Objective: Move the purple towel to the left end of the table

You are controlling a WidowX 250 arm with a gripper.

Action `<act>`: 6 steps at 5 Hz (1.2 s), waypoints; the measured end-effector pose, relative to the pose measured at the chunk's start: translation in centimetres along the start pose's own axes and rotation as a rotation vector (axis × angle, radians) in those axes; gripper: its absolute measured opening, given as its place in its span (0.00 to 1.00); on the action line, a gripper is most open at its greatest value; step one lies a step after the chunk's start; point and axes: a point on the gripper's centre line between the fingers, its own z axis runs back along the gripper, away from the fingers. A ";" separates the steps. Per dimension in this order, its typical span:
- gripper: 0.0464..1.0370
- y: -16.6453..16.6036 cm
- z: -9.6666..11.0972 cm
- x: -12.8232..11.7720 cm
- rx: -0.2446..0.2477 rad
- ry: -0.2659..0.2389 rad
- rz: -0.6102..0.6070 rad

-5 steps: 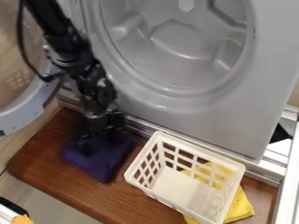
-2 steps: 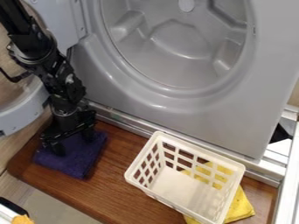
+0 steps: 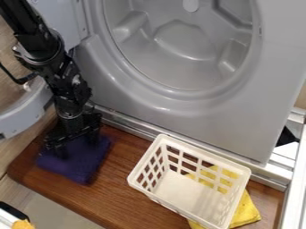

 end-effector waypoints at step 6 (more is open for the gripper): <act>0.96 -2.4 9.0 -0.8 -0.190 -0.088 -0.068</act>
